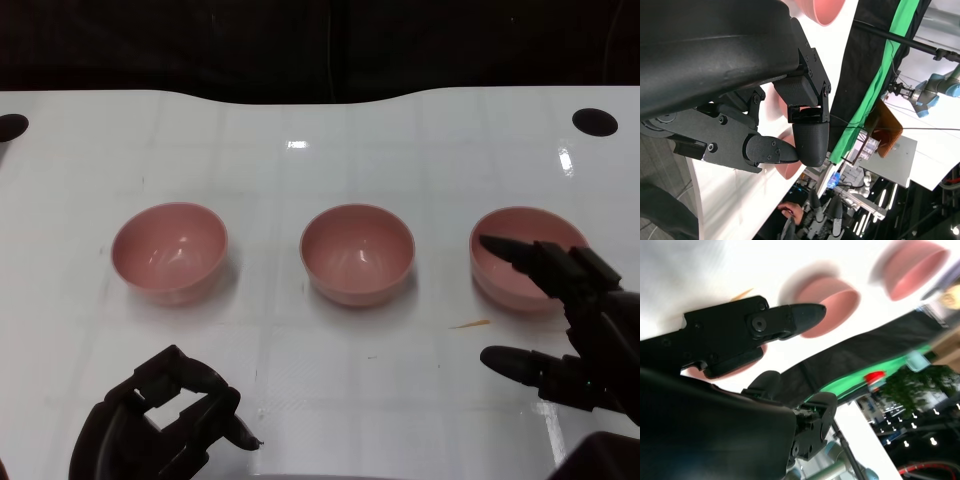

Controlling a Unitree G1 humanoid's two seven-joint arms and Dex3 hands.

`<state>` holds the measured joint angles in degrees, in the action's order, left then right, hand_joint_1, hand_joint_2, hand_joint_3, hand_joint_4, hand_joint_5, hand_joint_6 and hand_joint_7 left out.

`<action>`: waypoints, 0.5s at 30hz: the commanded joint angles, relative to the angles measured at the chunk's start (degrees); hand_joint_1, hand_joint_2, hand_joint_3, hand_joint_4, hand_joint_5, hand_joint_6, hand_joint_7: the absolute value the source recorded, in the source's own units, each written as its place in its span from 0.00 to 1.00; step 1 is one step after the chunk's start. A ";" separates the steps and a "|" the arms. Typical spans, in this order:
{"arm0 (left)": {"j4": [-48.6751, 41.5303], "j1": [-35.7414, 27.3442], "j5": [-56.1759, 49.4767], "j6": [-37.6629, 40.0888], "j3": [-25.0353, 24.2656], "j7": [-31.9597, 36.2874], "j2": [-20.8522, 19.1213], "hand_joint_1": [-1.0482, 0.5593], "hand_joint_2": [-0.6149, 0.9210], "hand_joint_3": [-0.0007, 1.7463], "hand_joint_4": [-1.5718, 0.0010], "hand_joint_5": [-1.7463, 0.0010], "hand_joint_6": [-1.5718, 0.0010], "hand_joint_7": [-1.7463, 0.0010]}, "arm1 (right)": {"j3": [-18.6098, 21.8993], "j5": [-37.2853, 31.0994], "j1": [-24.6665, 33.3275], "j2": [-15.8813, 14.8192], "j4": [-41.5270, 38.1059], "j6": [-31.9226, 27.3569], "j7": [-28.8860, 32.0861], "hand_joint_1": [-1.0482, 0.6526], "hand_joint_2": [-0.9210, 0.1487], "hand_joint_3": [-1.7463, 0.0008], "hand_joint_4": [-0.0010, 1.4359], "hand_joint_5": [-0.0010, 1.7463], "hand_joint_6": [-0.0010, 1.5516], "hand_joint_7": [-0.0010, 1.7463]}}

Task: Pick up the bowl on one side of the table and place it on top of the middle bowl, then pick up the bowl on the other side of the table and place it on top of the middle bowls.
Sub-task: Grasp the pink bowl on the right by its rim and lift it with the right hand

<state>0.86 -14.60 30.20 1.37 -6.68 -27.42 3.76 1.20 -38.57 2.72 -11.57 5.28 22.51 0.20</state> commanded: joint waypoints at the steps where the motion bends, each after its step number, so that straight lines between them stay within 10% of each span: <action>1: -0.06 0.07 -0.01 -0.40 -0.13 -0.55 -0.75 0.46 1.00 0.09 0.43 0.24 0.43 0.34 | -1.27 -7.12 -1.29 -2.50 2.50 -3.75 3.47 0.20 0.00 0.90 0.00 0.41 0.00 0.22; 15: 0.76 -0.44 0.47 0.14 -0.30 -0.54 -0.65 0.46 1.00 0.07 0.42 0.25 0.42 0.37 | -8.58 -20.85 -6.37 -6.06 2.91 -18.14 3.20 0.28 0.03 1.00 0.06 0.46 0.14 0.18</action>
<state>0.97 -14.79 30.36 1.52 -6.70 -27.78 3.77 -7.22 -58.97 -2.37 -16.14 8.61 5.47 3.85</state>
